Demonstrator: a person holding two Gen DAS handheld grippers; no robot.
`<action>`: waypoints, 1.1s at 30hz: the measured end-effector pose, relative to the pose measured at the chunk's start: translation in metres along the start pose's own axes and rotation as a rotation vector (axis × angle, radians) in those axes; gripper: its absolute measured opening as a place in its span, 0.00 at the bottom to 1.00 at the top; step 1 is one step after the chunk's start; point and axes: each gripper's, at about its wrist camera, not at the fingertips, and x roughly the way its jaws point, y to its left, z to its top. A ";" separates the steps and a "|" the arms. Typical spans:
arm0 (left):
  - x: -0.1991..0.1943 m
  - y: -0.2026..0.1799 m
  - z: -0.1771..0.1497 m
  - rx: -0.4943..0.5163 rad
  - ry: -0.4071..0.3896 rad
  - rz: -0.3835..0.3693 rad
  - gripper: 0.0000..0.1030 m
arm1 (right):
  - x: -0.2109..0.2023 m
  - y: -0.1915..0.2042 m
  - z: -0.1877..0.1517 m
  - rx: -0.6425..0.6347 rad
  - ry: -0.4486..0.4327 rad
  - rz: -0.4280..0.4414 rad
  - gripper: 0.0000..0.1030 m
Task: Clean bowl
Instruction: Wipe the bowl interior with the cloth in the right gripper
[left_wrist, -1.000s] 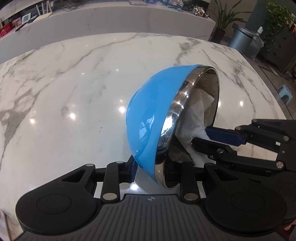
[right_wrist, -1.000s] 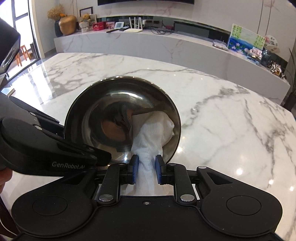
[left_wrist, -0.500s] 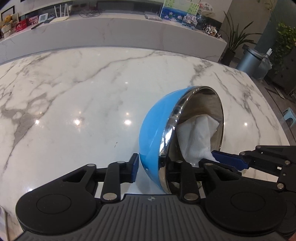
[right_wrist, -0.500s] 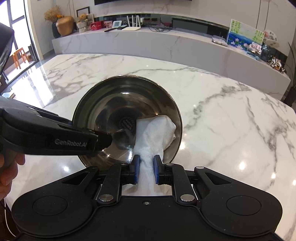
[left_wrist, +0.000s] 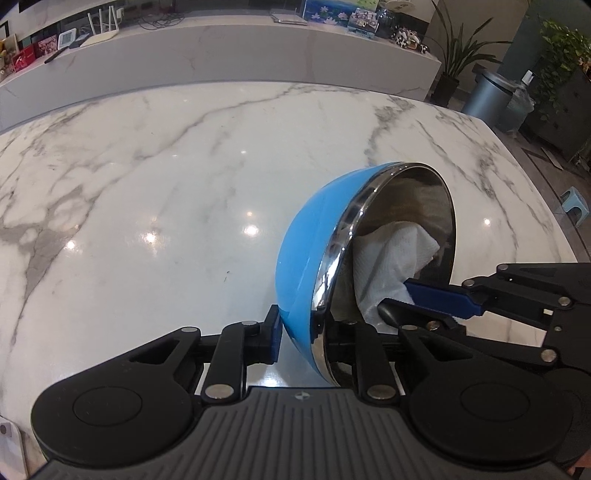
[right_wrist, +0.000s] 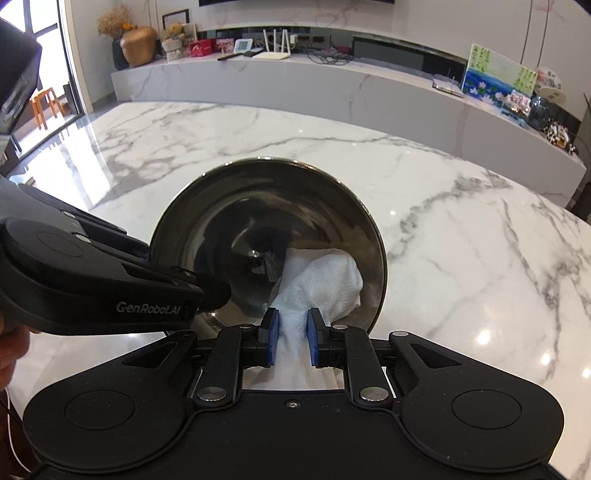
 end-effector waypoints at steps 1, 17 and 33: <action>0.000 0.001 0.000 -0.006 0.008 -0.010 0.17 | 0.000 0.000 0.000 0.000 0.004 0.000 0.12; 0.001 0.004 0.002 -0.005 0.054 -0.053 0.16 | -0.005 0.009 -0.001 -0.072 0.036 -0.001 0.10; 0.006 0.004 0.000 -0.041 0.041 -0.057 0.18 | 0.001 -0.001 -0.003 -0.036 0.038 -0.044 0.10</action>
